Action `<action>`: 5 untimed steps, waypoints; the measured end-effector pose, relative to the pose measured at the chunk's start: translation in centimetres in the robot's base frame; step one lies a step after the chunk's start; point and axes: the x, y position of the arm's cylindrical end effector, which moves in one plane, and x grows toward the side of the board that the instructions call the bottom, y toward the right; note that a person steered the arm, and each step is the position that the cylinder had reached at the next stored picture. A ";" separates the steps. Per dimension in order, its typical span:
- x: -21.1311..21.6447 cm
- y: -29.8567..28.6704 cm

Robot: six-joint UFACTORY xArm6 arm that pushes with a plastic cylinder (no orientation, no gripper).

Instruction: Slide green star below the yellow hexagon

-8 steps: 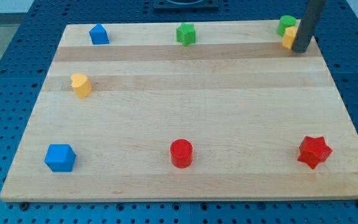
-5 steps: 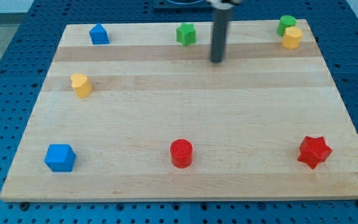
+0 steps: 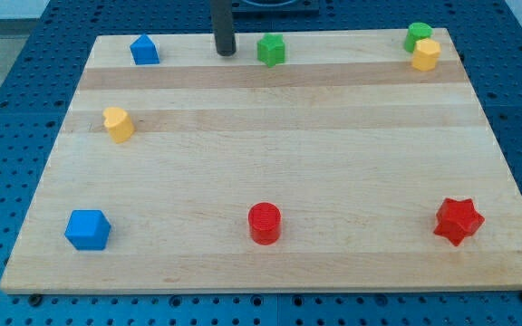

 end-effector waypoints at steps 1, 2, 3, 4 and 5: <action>0.0 3.7; 0.0 7.4; 0.0 10.0; 0.8 12.7; 2.3 14.8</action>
